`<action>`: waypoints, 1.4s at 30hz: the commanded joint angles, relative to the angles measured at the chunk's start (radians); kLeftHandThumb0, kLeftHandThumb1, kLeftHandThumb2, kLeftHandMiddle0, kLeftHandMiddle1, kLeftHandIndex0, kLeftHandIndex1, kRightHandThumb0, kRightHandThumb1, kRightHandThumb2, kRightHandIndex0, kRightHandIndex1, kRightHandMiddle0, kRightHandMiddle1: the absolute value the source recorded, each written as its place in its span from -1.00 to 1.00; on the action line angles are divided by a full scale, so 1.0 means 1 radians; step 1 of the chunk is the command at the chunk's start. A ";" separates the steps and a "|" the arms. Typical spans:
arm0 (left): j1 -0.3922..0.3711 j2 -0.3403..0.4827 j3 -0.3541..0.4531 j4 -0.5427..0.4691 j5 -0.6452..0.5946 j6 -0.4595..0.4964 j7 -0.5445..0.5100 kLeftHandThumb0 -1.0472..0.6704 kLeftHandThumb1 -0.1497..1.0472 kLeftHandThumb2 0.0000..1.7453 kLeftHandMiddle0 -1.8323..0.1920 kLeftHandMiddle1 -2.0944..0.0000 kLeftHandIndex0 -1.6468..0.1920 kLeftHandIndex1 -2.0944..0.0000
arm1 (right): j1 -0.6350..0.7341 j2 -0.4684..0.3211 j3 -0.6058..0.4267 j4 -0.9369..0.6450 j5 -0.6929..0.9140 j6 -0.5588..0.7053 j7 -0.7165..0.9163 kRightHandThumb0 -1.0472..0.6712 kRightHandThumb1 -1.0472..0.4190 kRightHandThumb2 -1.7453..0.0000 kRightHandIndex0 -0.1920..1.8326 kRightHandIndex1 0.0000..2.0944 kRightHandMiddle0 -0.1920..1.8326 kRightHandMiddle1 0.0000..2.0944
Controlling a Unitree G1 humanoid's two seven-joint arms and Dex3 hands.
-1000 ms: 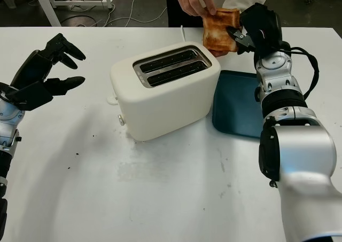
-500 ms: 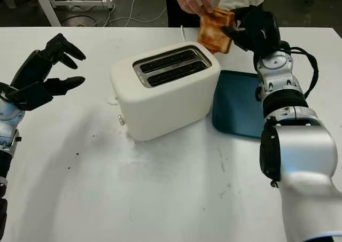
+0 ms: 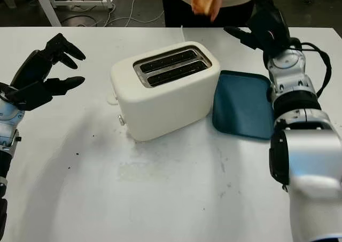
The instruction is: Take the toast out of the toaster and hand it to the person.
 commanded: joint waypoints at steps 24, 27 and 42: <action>0.372 -0.228 0.121 -0.316 -0.188 0.104 0.073 -1.00 0.79 -0.83 0.81 -0.50 0.79 -0.39 | 1.067 0.331 -0.027 -1.331 0.314 0.086 0.031 -0.80 -0.83 0.90 -0.80 -0.99 -0.76 -0.99; 0.419 -0.255 0.127 -0.361 -0.202 0.112 0.081 -1.00 0.79 -0.83 0.81 -0.51 0.79 -0.39 | 1.139 0.359 0.005 -1.395 0.296 0.094 0.027 -0.82 -0.83 0.88 -0.80 -1.00 -0.77 -0.99; 0.479 -0.342 0.124 -0.404 -0.243 0.151 0.077 -1.00 0.79 -0.91 0.81 -0.55 0.77 -0.44 | 1.180 0.430 0.092 -1.380 0.249 0.196 -0.003 -0.81 -0.83 0.85 -0.81 -1.00 -0.80 -1.00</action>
